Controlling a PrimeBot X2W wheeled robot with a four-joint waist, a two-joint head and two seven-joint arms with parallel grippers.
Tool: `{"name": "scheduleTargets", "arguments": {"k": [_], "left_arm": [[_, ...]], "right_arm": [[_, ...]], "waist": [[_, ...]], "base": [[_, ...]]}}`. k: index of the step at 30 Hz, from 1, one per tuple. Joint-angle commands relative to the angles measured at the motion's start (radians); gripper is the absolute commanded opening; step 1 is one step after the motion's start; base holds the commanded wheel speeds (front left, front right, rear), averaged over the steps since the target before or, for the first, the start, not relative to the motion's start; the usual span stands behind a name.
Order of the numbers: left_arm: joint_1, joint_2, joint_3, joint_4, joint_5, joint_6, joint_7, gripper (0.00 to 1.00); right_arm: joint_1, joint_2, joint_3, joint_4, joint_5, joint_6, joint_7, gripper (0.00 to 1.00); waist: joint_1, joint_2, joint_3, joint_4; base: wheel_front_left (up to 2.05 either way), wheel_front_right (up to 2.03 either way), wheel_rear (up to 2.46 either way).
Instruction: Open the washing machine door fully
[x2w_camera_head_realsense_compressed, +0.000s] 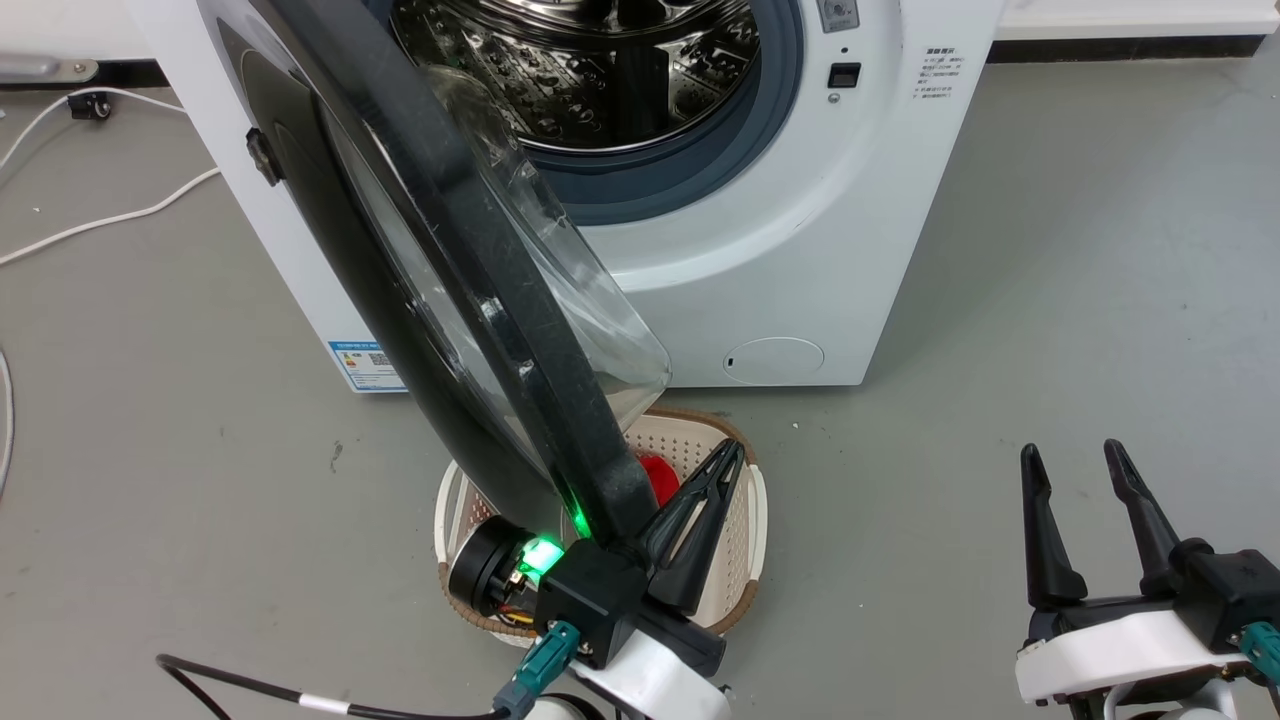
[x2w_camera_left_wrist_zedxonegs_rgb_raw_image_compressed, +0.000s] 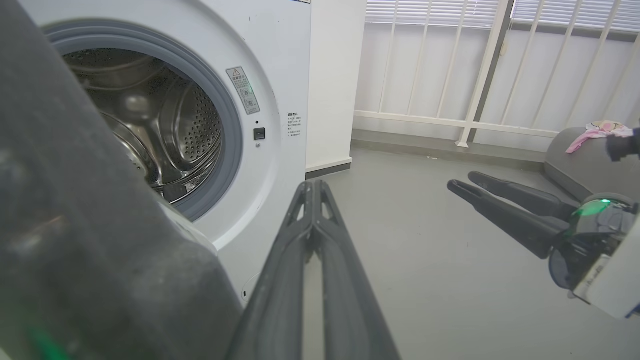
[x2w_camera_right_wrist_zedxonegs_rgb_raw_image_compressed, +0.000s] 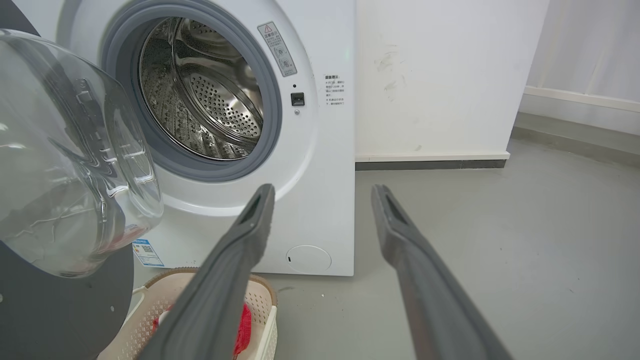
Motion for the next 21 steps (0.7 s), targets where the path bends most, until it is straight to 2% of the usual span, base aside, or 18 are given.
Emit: {"name": "scheduleTargets", "arguments": {"k": [1, 11, 21], "left_arm": [[-0.016, 0.018, 0.033, 0.016, -0.006, 0.018, -0.002, 0.00], [0.051, 0.056, 0.047, -0.011, -0.003, 0.054, -0.003, 0.00], [0.147, 0.090, 0.051, -0.127, -0.014, 0.092, 0.031, 0.00]], "right_arm": [[-0.012, 0.002, 0.001, 0.004, 0.009, -0.001, -0.004, 1.00], [-0.005, 0.002, 0.000, 0.011, 0.013, -0.001, -0.007, 1.00], [0.003, 0.002, -0.012, 0.009, 0.004, -0.001, 0.001, 1.00]], "waist": [[0.0000, -0.0001, 0.000, -0.001], [0.0000, -0.0001, -0.006, 0.008], [0.0000, -0.0001, -0.012, 0.093]], "base": [[0.00, 0.00, 0.00], [0.00, 0.00, 0.00], [0.00, 0.00, 0.00]]}}
